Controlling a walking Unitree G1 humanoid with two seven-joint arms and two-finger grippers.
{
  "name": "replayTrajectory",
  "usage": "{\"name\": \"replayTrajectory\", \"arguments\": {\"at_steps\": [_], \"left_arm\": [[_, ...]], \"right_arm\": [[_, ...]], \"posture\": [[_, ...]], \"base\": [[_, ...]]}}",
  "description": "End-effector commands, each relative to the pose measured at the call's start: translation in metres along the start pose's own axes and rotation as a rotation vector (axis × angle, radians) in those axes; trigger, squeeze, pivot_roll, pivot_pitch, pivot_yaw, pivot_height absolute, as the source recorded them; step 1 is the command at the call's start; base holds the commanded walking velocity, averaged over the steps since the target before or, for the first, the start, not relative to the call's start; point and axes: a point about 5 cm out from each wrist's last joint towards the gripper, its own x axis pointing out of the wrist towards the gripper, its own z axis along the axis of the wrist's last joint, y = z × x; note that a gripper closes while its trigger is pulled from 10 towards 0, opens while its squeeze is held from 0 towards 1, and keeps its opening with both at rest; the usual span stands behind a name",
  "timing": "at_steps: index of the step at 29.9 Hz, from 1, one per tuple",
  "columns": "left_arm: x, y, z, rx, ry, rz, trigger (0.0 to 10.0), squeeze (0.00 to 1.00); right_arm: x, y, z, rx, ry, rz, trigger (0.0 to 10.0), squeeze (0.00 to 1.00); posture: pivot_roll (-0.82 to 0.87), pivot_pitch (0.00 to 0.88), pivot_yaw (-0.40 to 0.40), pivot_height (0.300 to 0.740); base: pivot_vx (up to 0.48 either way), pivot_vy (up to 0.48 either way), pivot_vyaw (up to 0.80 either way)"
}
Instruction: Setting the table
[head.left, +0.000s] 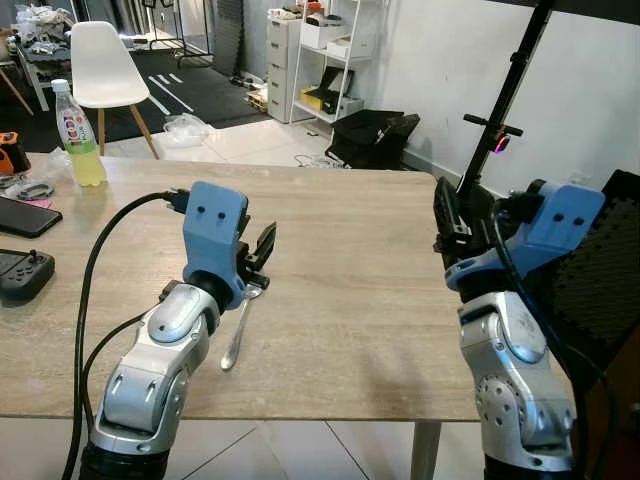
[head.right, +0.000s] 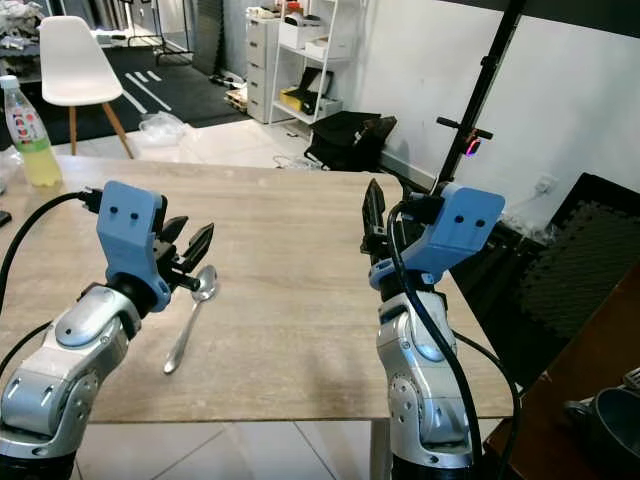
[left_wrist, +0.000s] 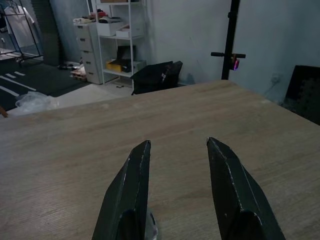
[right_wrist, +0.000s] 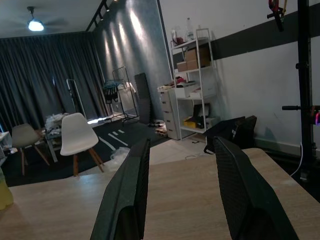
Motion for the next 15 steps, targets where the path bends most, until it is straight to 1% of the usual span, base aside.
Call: {"name": "replayTrajectory", "arguments": {"at_steps": [1,15], "left_arm": [[-0.0014,-0.0022,0.0000,0.008,-0.005,-0.006,10.0,0.00],[-0.0015,-0.0026,0.0002,0.009,-0.004,-0.006,10.0,0.00]], "right_arm": [[-0.0014,-0.0024,-0.0037,0.000,0.021,-0.009,10.0,0.00],[-0.0013,-0.0019,-0.0042,0.000,0.022,-0.009,10.0,0.00]], "posture": [[0.15,0.016,-0.005,0.740],[0.15,0.017,-0.004,0.740]], "base": [[0.000,0.000,0.00],[0.000,0.000,0.00]]}}
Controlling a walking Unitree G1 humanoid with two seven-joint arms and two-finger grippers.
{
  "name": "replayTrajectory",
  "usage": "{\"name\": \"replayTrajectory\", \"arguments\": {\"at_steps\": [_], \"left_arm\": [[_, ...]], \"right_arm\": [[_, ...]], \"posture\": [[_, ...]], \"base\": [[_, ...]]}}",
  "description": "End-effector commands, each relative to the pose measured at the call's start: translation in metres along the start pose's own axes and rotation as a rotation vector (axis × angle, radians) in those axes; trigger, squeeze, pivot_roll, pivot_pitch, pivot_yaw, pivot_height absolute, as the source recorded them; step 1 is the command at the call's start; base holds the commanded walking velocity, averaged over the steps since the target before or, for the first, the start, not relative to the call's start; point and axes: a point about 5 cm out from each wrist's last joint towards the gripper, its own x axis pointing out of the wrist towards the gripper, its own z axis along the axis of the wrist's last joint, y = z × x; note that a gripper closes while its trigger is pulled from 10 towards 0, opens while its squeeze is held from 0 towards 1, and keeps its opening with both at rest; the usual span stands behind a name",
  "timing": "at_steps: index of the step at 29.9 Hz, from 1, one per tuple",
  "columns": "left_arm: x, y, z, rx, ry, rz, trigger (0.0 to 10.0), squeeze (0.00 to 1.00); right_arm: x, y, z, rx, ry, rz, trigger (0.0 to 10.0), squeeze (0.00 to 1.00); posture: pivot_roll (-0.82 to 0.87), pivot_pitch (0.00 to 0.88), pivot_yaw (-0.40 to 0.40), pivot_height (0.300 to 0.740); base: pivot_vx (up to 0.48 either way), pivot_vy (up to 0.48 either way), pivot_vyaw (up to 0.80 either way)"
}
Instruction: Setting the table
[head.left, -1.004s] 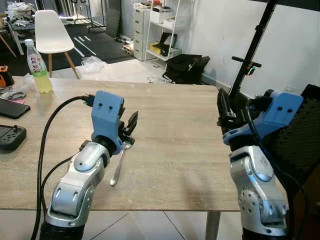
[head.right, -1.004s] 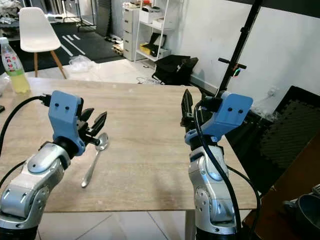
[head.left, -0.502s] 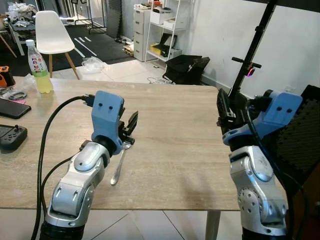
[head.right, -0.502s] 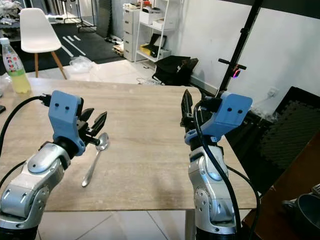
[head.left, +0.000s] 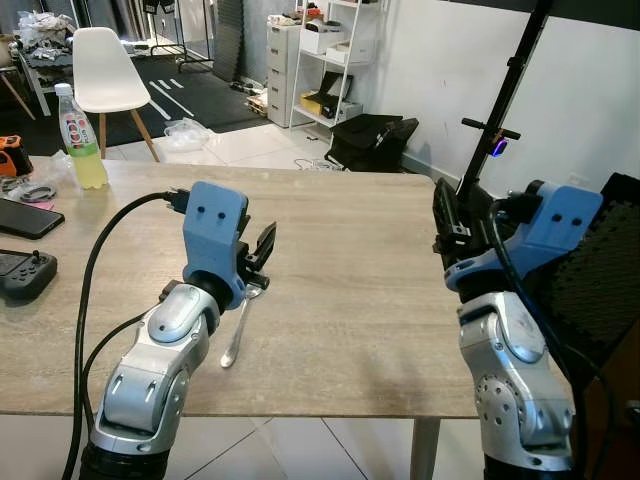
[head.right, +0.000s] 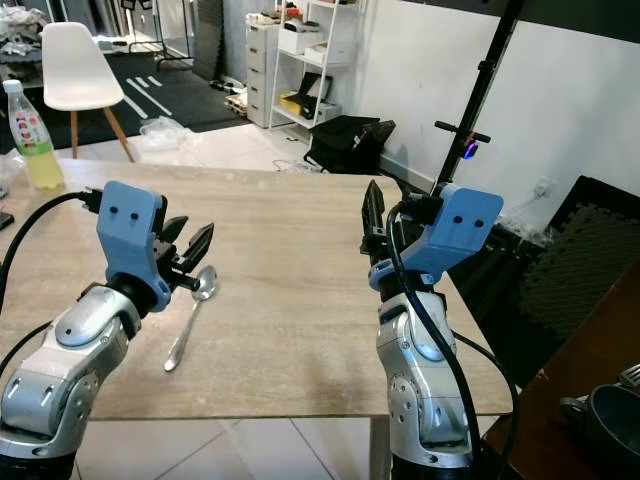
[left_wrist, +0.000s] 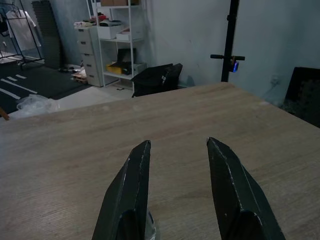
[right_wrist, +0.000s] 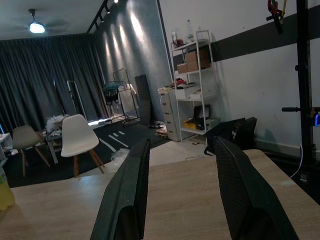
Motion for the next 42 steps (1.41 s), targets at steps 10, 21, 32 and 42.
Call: {"name": "replayTrajectory", "arguments": {"at_steps": [10,21,32,42], "left_arm": [[-0.002,-0.002,-0.001,0.006,-0.005,0.003,10.0,0.00],[-0.002,0.010,-0.008,-0.023,0.039,0.014,10.0,0.00],[-0.052,0.014,-0.049,0.043,0.118,0.013,10.0,0.00],[-0.039,0.000,-0.037,0.075,0.061,-0.045,10.0,0.00]], "right_arm": [[0.000,-0.003,-0.003,-0.005,0.017,-0.004,10.0,0.00],[-0.006,-0.007,-0.006,-0.023,0.036,-0.021,10.0,0.00],[-0.080,-0.039,-0.066,-0.183,0.287,-0.110,10.0,0.00],[-0.063,-0.019,-0.062,-0.154,0.231,-0.073,10.0,0.00]], "posture": [[0.14,0.020,-0.017,0.740],[0.12,0.027,-0.006,0.740],[0.10,0.026,-0.030,0.740],[0.11,0.004,-0.024,0.740]], "base": [[0.000,0.000,0.00],[0.000,0.000,0.00],[0.000,0.000,0.00],[0.000,0.000,0.00]]}}
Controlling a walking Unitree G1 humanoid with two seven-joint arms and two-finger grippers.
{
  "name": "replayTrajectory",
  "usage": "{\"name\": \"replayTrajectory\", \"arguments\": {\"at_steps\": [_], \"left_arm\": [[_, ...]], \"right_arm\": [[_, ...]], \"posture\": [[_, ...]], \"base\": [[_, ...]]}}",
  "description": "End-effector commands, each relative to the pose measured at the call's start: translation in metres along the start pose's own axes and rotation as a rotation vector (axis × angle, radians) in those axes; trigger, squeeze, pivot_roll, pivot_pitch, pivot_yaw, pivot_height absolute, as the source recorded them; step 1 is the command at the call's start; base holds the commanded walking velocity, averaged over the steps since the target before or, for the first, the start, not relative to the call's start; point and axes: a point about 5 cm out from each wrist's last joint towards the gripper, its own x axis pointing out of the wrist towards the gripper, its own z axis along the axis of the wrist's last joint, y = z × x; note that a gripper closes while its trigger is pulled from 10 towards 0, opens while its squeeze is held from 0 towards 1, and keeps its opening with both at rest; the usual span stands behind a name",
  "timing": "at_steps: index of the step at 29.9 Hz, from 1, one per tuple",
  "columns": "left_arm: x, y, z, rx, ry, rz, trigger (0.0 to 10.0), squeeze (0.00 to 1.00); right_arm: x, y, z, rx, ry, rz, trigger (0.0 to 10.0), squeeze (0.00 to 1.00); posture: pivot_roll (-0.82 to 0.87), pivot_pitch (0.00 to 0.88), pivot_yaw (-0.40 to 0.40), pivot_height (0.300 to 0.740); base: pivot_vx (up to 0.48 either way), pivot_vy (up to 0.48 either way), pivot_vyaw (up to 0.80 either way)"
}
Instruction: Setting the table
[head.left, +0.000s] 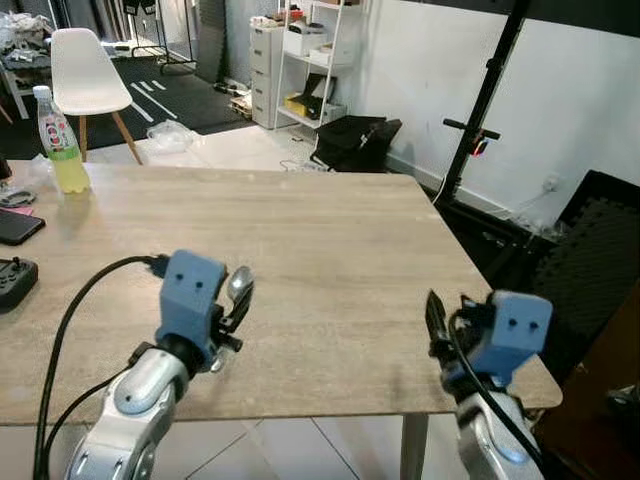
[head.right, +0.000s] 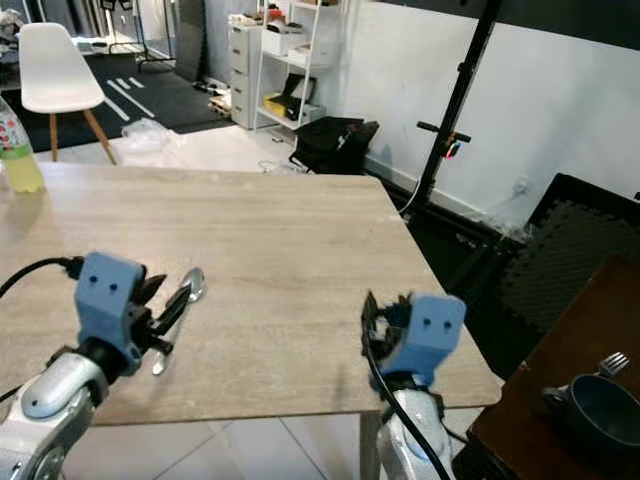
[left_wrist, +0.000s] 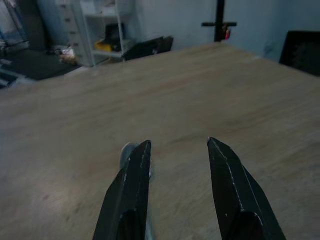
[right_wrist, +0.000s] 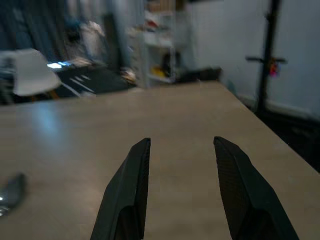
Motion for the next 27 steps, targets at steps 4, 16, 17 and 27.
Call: {"name": "replayTrajectory", "arguments": {"at_steps": [4,16,17,27], "left_arm": [[0.004,0.000,0.006,0.013,-0.033,0.000,10.0,0.00],[0.003,0.001,0.007,0.004,-0.034,0.016,10.0,0.00],[0.003,0.001,0.007,0.004,-0.034,0.015,10.0,0.00],[0.008,-0.001,0.016,-0.003,-0.068,0.025,10.0,0.00]], "right_arm": [[0.006,-0.005,0.005,-0.030,-0.032,0.004,10.0,0.00],[0.008,-0.001,0.009,-0.027,-0.053,0.000,10.0,0.00],[0.008,-0.001,0.009,-0.025,-0.055,0.000,10.0,0.00],[0.015,-0.002,0.014,-0.028,-0.072,0.009,10.0,0.00]], "posture": [[0.11,0.000,-0.028,0.740],[0.14,0.017,-0.018,0.740],[0.14,0.017,-0.018,0.740],[0.15,0.016,-0.037,0.740]], "base": [[0.000,0.000,0.00],[0.000,0.000,0.00],[0.000,0.000,0.00],[0.000,0.000,0.00]]}}
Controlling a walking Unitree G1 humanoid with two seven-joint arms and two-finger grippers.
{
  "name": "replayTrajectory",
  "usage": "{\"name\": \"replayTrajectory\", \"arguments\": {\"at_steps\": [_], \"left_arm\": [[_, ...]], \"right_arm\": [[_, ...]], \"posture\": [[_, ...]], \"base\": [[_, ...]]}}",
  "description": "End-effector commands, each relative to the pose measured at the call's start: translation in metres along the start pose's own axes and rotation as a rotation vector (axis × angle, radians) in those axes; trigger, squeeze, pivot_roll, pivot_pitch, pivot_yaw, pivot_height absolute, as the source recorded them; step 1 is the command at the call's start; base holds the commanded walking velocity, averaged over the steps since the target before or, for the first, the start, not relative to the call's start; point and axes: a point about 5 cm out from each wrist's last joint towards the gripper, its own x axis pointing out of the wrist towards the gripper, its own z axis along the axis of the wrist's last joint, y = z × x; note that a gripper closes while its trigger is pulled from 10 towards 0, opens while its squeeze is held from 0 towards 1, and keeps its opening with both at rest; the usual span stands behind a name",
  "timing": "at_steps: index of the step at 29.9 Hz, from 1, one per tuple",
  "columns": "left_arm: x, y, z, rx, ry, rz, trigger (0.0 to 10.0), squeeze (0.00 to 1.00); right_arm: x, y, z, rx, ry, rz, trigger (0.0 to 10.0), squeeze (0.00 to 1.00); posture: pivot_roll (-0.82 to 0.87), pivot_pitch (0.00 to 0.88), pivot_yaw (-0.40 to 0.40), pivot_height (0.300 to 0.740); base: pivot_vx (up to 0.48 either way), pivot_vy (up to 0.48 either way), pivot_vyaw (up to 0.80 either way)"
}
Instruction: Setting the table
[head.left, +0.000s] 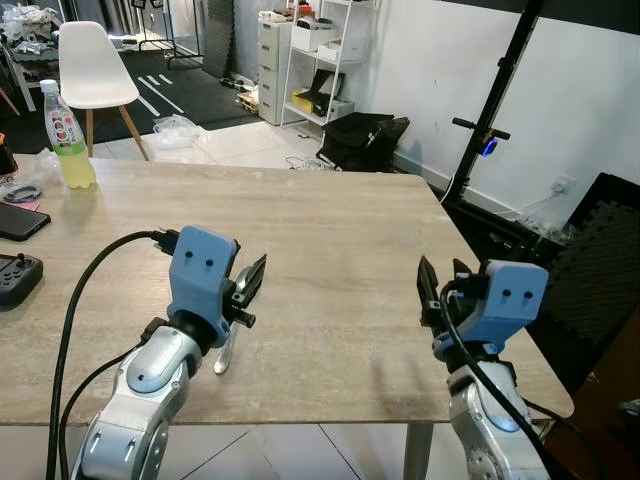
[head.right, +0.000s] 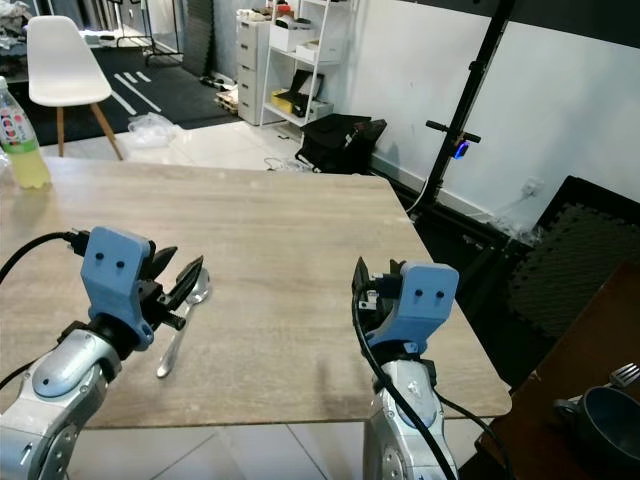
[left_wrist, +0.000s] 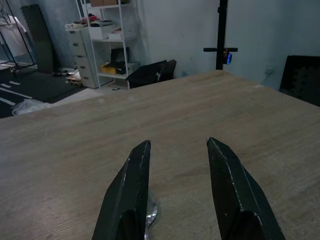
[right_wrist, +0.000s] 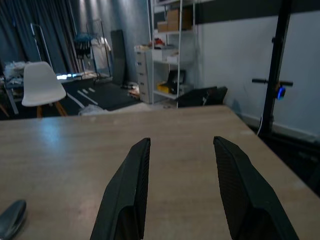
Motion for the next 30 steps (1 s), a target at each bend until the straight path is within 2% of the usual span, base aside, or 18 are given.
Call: {"name": "replayTrajectory", "arguments": {"at_steps": [1,30], "left_arm": [[0.0002,-0.0007,0.0004,0.003,0.005,0.003,10.0,0.00],[0.0015,-0.0008,0.0012,0.007,0.004,-0.003,10.0,0.00]], "right_arm": [[-0.0001,-0.0032,-0.0021,-0.004,0.012,-0.007,10.0,0.00],[-0.0031,-0.0033,-0.0064,0.002,0.030,-0.020,10.0,0.00]], "posture": [[0.15,0.016,-0.037,0.740],[0.15,0.019,-0.028,0.740]], "base": [[0.000,0.000,0.00],[0.000,0.000,0.00]]}}
